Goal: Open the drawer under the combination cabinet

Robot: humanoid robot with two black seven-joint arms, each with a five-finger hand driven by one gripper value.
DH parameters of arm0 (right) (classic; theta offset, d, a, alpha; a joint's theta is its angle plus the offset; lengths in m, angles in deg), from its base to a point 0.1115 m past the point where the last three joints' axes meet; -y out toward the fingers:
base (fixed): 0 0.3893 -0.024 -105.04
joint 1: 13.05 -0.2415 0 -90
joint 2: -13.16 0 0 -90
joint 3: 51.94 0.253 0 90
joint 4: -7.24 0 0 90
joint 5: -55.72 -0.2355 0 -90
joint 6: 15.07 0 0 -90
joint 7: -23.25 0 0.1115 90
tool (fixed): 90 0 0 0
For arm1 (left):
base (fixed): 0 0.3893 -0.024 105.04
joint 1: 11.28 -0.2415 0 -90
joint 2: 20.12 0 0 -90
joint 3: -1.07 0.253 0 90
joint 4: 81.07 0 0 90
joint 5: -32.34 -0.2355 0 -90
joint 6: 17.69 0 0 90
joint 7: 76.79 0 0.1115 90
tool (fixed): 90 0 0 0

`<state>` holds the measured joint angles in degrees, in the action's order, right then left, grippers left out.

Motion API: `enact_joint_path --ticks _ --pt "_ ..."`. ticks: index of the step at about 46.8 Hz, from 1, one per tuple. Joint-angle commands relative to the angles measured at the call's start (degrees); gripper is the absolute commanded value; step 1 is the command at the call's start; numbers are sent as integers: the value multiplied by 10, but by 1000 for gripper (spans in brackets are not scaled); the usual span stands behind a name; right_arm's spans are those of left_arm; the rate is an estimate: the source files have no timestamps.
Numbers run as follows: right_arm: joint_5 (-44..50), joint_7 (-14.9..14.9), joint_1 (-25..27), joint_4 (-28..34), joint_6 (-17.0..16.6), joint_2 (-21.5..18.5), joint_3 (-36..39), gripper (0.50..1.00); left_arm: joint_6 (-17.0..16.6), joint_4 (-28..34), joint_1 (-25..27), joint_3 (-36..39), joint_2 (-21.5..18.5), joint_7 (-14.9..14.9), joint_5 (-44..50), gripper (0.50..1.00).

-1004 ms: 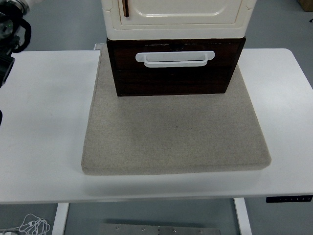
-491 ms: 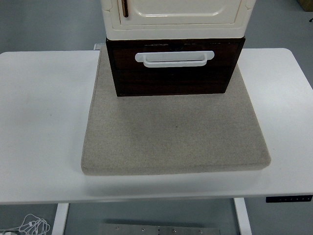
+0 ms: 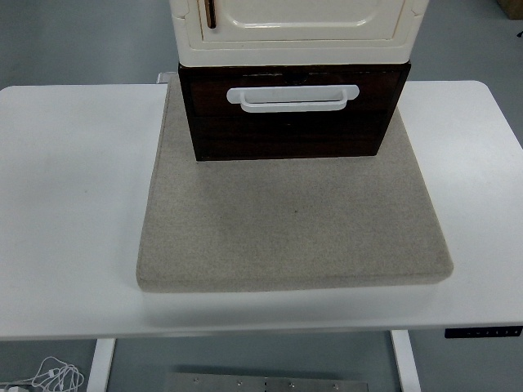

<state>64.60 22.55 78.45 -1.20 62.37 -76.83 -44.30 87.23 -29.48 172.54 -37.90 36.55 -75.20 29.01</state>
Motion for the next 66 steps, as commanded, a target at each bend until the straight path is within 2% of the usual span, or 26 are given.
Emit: enact_joint_path --ticks 1,8,14,29,36,46,56,66 --pt "0 0 0 0 0 0 0 926 -5 43 5 25 -2 0 -27 1000" --pt "0 0 0 0 0 0 0 926 -17 140 17 77 -26 0 -37 1000" --pt "0 0 0 0 0 0 0 926 -25 201 53 143 -38 3 -38 1000" --pt "0 0 0 0 0 0 0 926 -26 306 140 308 -50 12 -38 1000" --pt "0 0 0 0 0 0 0 926 -26 334 189 399 -48 30 -37 1000" --pt "0 0 0 0 0 0 0 926 -20 347 214 473 -38 94 -37 1000" --pt "0 0 0 0 0 0 0 926 -18 347 233 550 -5 124 -37 1000" --pt "0 0 0 0 0 0 0 926 -19 327 233 580 40 163 -38 1000"
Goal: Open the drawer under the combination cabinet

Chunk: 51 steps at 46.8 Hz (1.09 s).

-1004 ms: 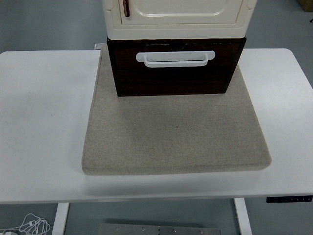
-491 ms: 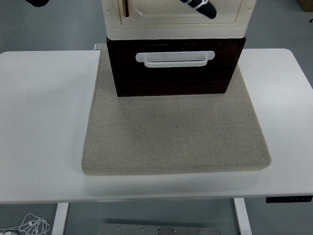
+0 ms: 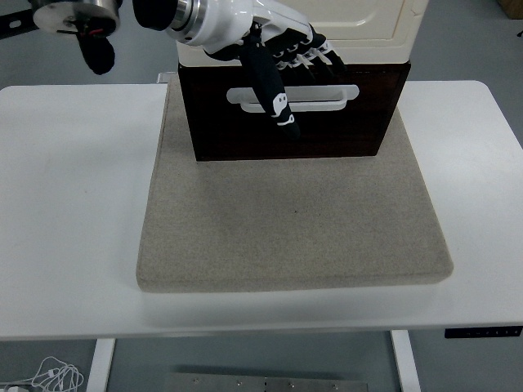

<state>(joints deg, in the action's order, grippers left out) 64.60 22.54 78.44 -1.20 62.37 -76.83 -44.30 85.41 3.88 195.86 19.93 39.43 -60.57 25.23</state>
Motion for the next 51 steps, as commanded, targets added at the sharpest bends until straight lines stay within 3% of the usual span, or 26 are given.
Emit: enact_joint_path --ticks 1,6,14,22,35,51 --pt "0 0 0 0 0 0 0 926 -1 -8 0 2 13 26 0 1000" --pt "0 0 0 0 0 0 0 926 -1 -16 -2 3 24 57 0 1000" --pt "0 0 0 0 0 0 0 926 0 -41 0 13 31 79 -12 1000" --pt "0 0 0 0 0 0 0 926 19 -71 -8 20 58 88 -48 1000" --pt "0 0 0 0 0 0 0 926 20 -97 -15 20 87 104 -48 1000" --pt "0 0 0 0 0 0 0 926 -10 -97 -24 19 112 114 -48 1000"
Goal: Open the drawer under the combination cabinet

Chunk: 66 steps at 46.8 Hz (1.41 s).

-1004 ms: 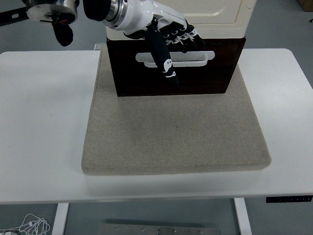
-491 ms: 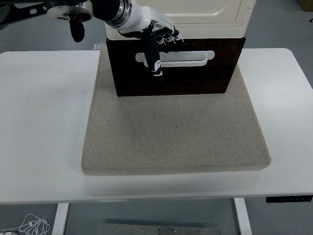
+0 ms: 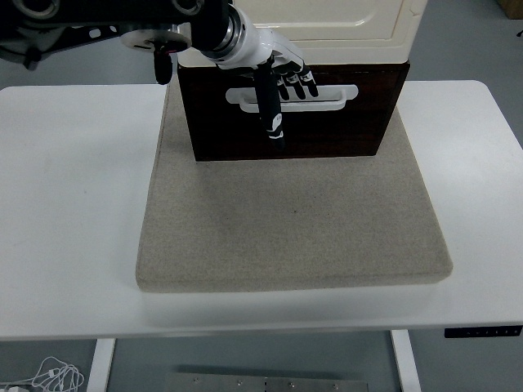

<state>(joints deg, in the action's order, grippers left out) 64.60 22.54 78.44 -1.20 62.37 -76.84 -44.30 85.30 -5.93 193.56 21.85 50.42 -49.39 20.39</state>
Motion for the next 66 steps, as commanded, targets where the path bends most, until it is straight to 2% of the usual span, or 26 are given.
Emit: enact_joint_path --ticks 1,13,18,66 --pt "0 0 0 0 0 0 0 926 -12 1 -2 0 4 3 1 1000" --pt "0 0 0 0 0 0 0 926 -20 -18 -20 0 14 3 1 1000" --pt "0 0 0 0 0 0 0 926 -34 -30 -26 0 17 2 1 1000" --pt "0 0 0 0 0 0 0 926 -33 -49 -52 -1 36 2 -15 1000"
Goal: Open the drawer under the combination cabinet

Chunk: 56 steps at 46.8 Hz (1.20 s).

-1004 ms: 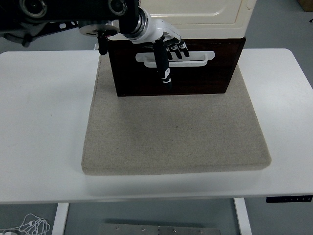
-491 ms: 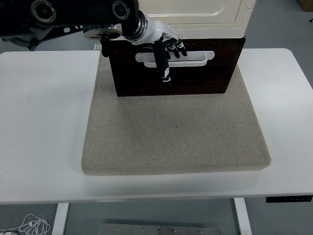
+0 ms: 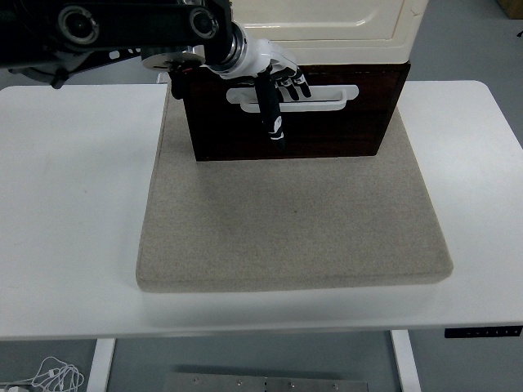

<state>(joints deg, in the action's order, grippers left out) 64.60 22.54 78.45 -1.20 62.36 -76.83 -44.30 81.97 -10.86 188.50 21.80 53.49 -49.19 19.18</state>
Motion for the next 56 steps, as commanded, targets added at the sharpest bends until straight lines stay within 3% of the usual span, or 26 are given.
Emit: enact_joint_path --ticks 1,32,56 --pt "0 0 0 0 0 0 0 928 0 0 -2 -2 7 0 -4 1000" --pt "0 0 0 0 0 0 0 926 1 1 -11 -3 11 -2 -5 1000" --pt "0 0 0 0 0 0 0 926 40 1 -4 -6 10 -2 -3 1000"
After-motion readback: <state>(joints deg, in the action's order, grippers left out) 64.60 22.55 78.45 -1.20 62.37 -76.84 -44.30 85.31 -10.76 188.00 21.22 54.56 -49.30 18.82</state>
